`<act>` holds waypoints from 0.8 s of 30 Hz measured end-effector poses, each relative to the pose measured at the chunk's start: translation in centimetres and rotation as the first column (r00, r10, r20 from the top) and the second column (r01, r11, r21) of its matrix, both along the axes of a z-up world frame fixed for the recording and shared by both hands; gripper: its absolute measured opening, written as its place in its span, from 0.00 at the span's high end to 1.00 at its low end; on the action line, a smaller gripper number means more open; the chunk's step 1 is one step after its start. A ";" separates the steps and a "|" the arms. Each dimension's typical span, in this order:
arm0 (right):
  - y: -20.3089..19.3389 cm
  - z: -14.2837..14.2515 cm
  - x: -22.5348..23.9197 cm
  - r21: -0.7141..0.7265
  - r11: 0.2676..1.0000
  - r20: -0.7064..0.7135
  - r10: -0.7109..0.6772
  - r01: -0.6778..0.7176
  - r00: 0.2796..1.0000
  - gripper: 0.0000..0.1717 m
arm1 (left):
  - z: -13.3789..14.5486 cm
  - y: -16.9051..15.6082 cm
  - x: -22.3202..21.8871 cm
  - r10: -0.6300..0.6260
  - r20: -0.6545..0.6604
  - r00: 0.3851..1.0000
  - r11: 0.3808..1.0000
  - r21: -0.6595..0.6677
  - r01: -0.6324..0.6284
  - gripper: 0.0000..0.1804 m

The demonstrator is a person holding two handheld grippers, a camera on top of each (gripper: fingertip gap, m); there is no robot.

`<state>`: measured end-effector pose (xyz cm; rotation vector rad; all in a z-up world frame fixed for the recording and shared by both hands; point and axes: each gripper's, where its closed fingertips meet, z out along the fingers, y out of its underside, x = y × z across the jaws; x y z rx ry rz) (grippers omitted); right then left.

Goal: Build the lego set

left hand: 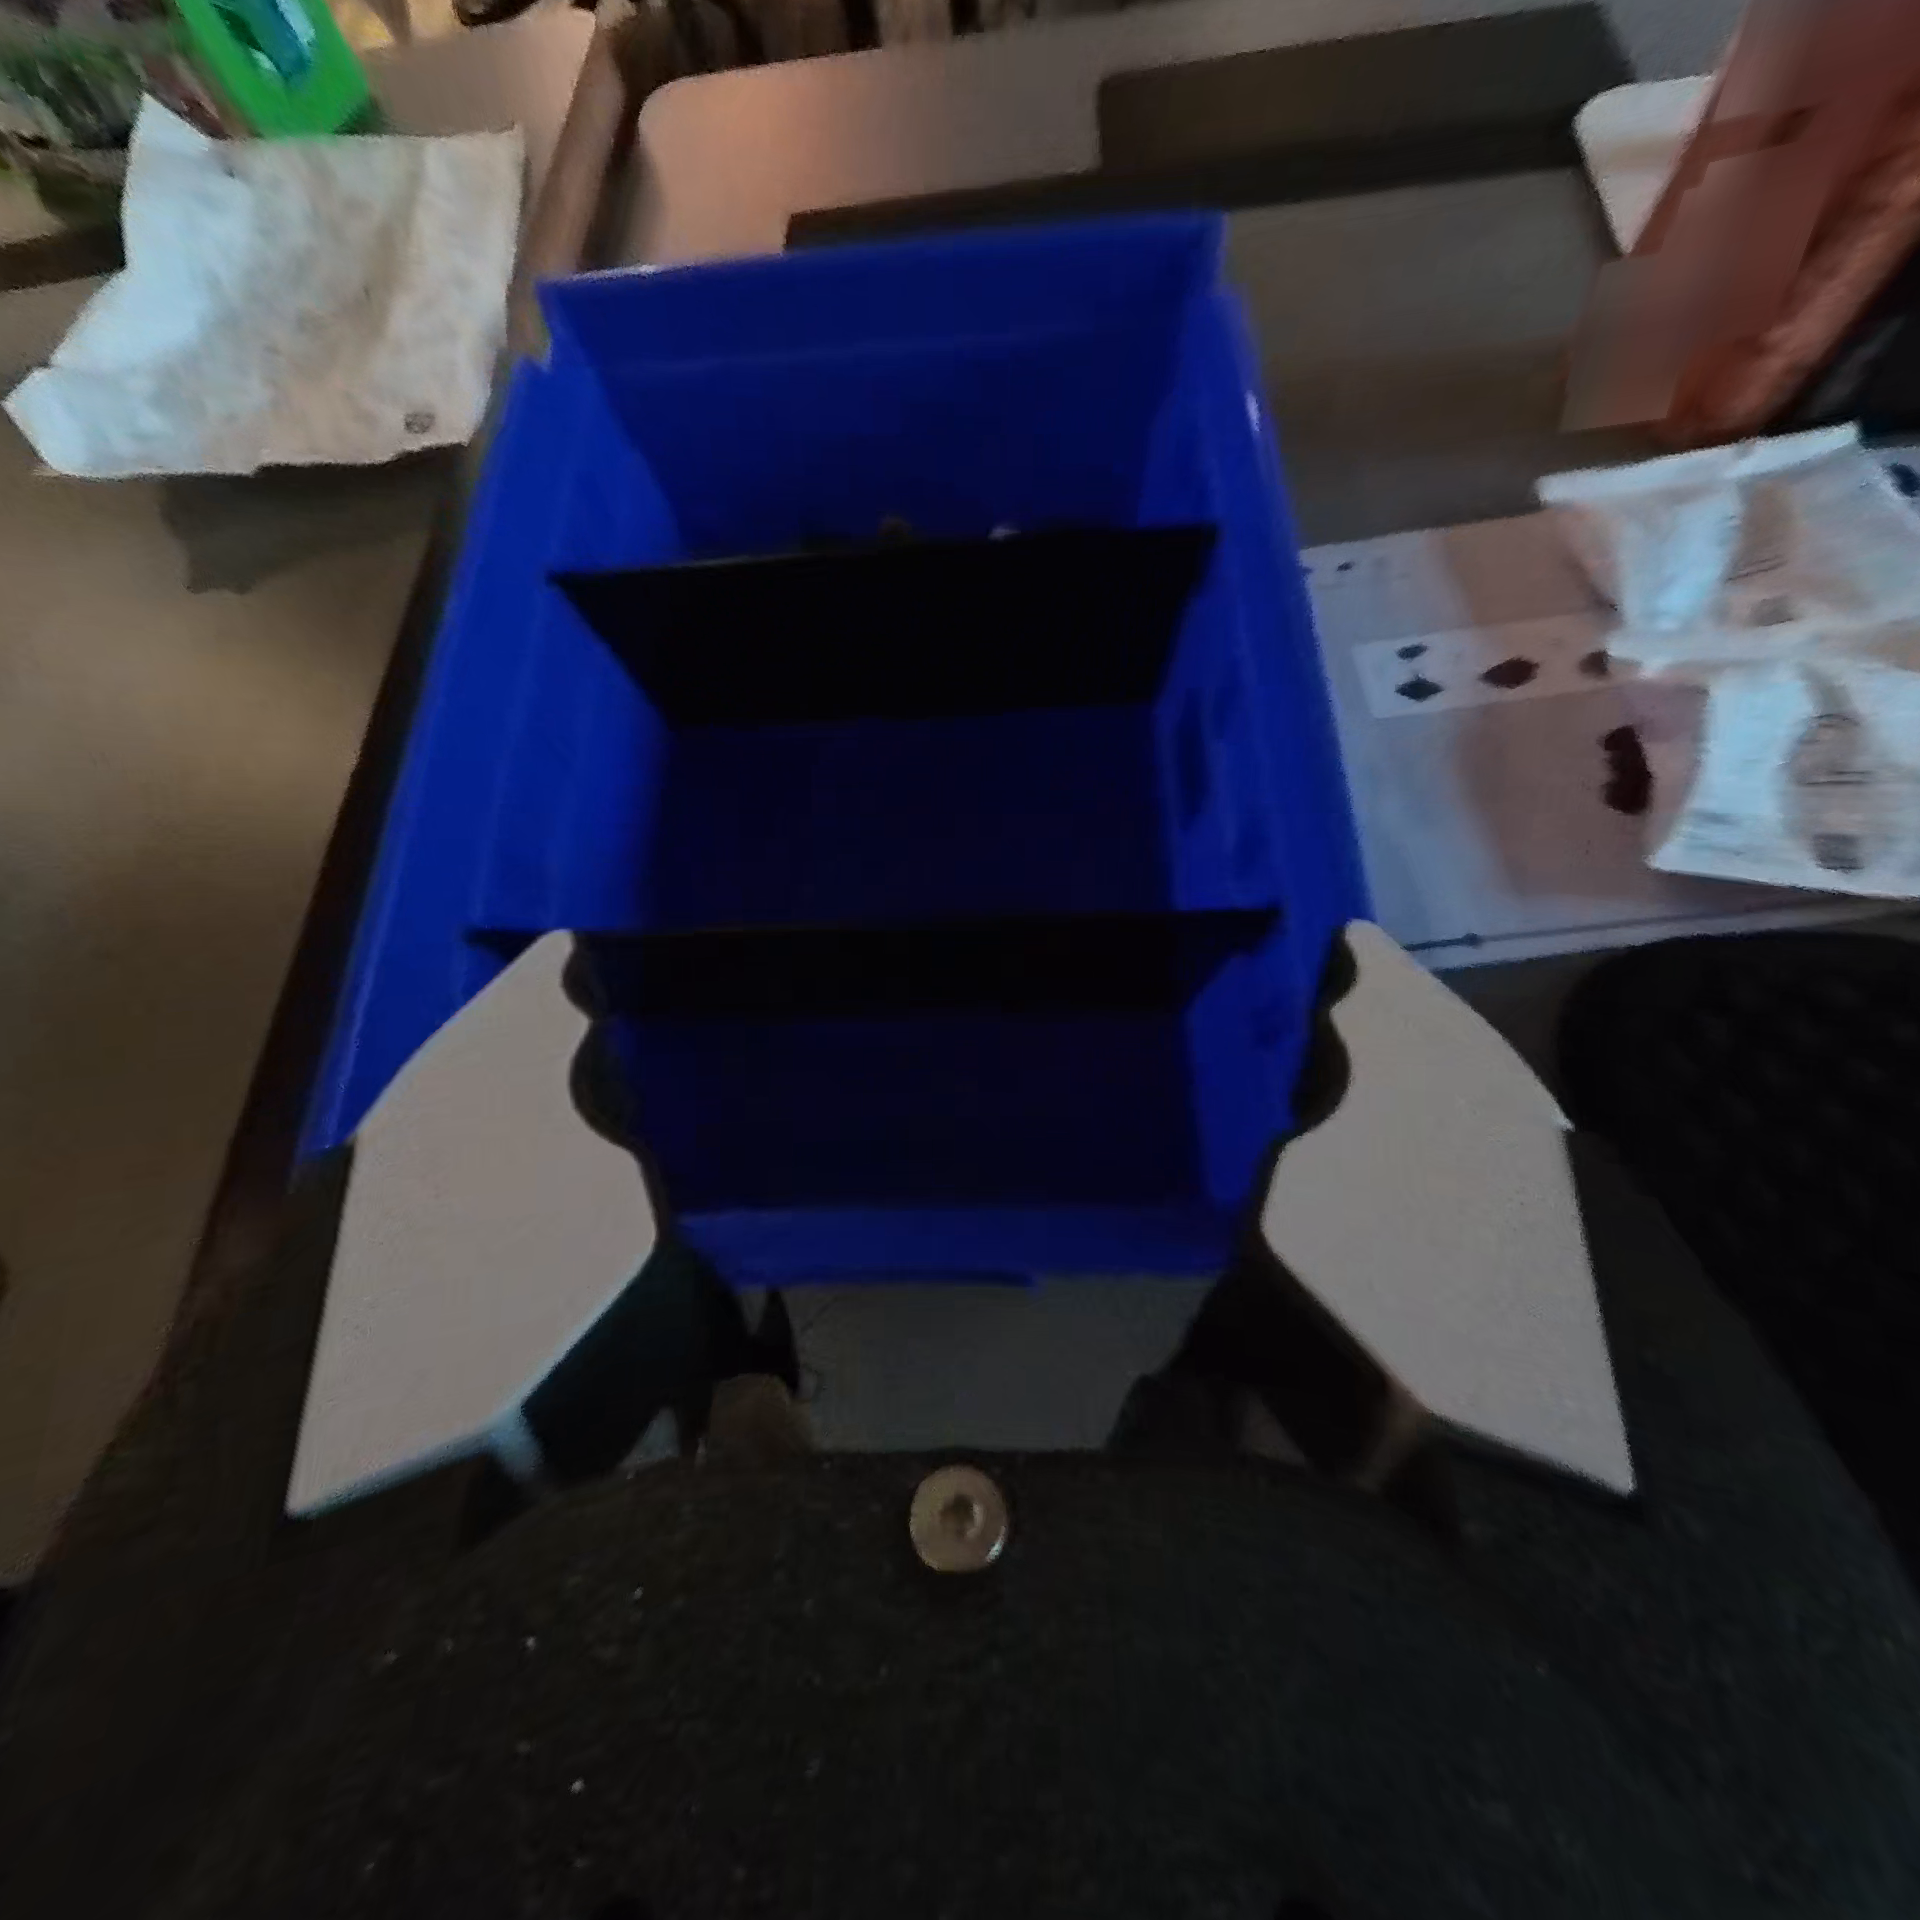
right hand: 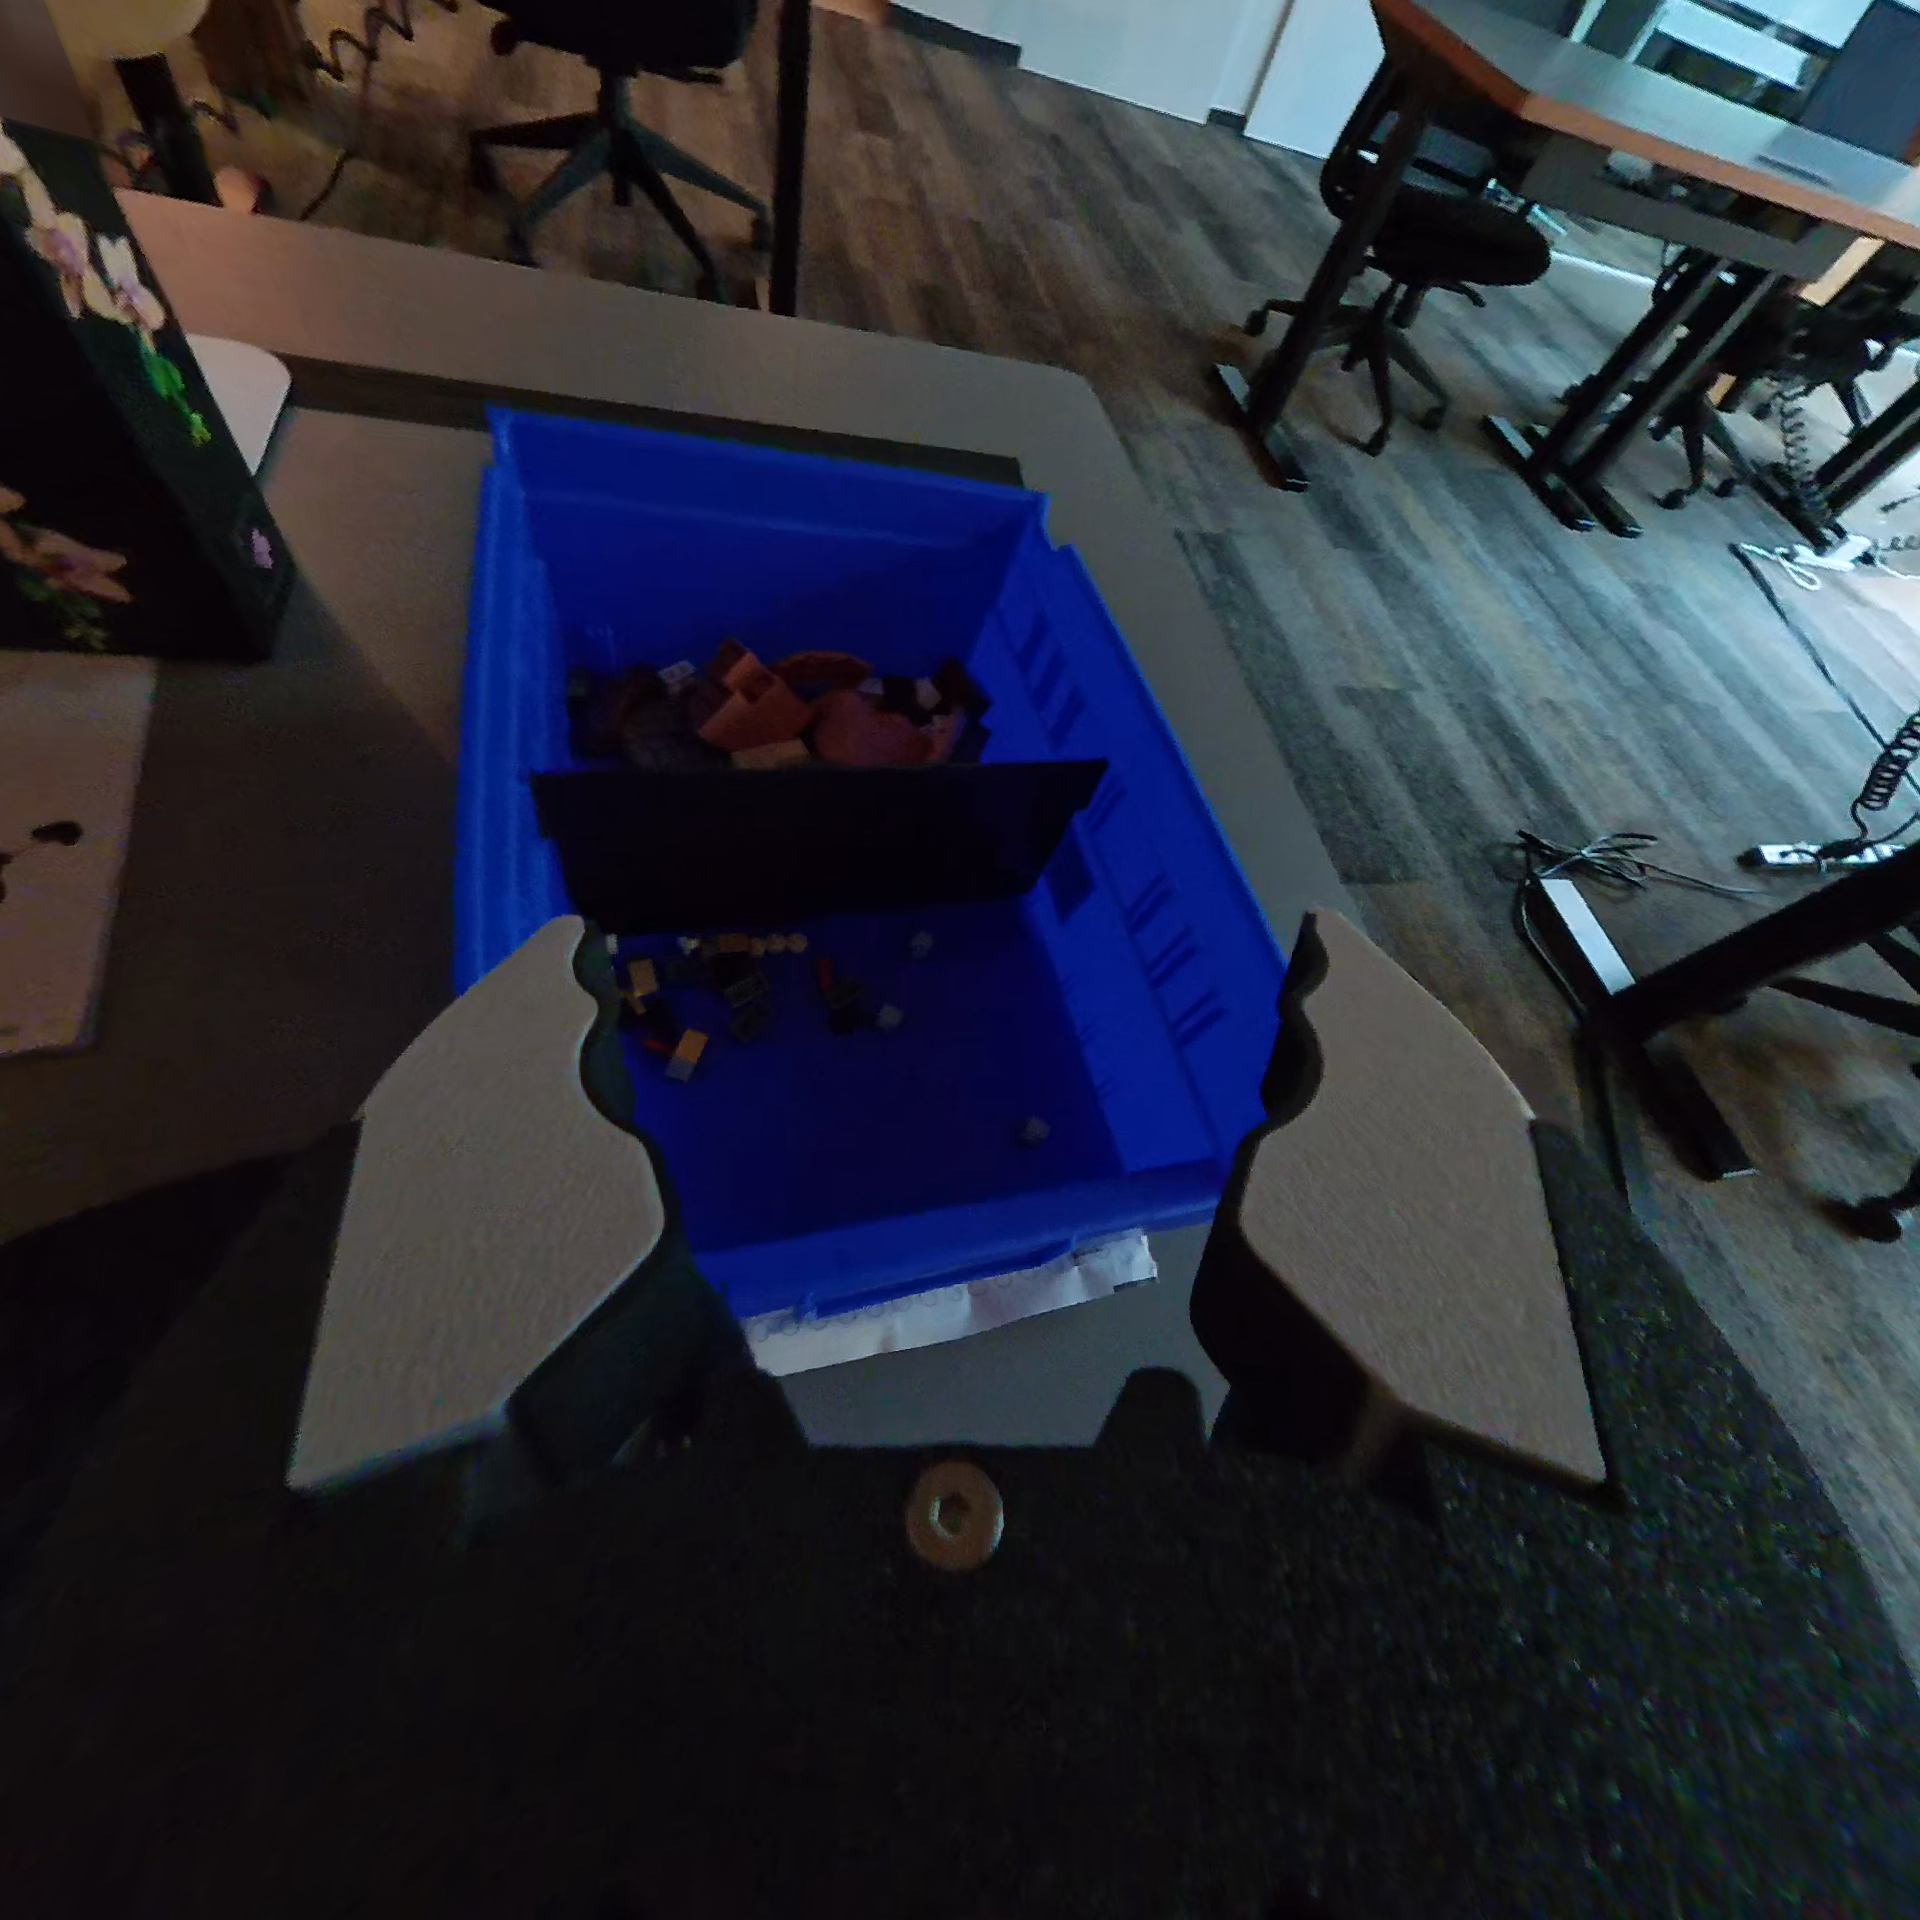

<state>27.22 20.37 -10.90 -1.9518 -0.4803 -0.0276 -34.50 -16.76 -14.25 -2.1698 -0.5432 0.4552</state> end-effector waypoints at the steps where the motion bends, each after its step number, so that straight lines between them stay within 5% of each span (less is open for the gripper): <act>1: 0.1 0.1 0.0 -0.001 1.000 0.003 -0.003 0.003 1.000 0.32 | 0.1 0.2 -0.2 -0.002 -0.005 1.000 1.000 0.003 0.002 0.29; 5: 0.4 -0.3 -0.2 -0.019 1.000 0.002 0.010 -0.010 1.000 0.32 | 1.0 0.9 0.0 -0.010 -0.033 0.999 0.999 0.040 0.011 0.31; 8: 0.2 -0.1 0.1 -0.011 1.000 -0.002 0.016 -0.016 1.000 0.33 | 2.4 1.2 0.7 -0.023 -0.089 0.996 0.993 0.112 0.033 0.41; 9: 0.1 -0.1 0.4 0.003 1.000 0.002 0.015 -0.015 1.000 0.34 | 2.8 1.5 1.2 -0.050 -0.106 0.993 0.989 0.131 0.064 0.60; 10: 0.1 -0.2 0.6 0.002 1.000 0.002 0.015 -0.015 1.000 0.35 | 3.2 1.8 1.8 -0.079 -0.123 0.989 0.982 0.159 0.098 0.92; 11: 0.2 -0.6 0.8 -0.009 1.000 -0.003 0.017 -0.017 1.000 0.36 | 3.7 2.1 2.2 -0.082 -0.124 0.989 0.974 0.200 0.106 1.00; 16: 0.5 -1.1 0.6 -0.033 0.997 -0.027 0.066 -0.067 0.997 0.39 | 3.7 2.1 3.4 -0.038 -0.113 0.993 0.978 0.201 0.060 0.95; 19: 0.7 -2.2 0.7 -0.081 0.991 -0.004 0.103 -0.103 0.995 0.42 | 2.7 1.8 3.9 0.030 -0.095 0.995 0.991 0.133 -0.017 0.48; 22: 1.1 -3.3 1.2 -0.119 0.985 -0.004 0.123 -0.123 0.992 0.50 | 2.6 1.8 4.7 0.065 -0.096 0.993 0.990 0.131 -0.052 0.32; 24: 0.9 -3.6 1.2 -0.124 0.975 0.002 0.186 -0.184 0.983 1.00 | 2.8 1.9 5.4 0.075 -0.087 0.993 0.986 0.156 -0.061 0.30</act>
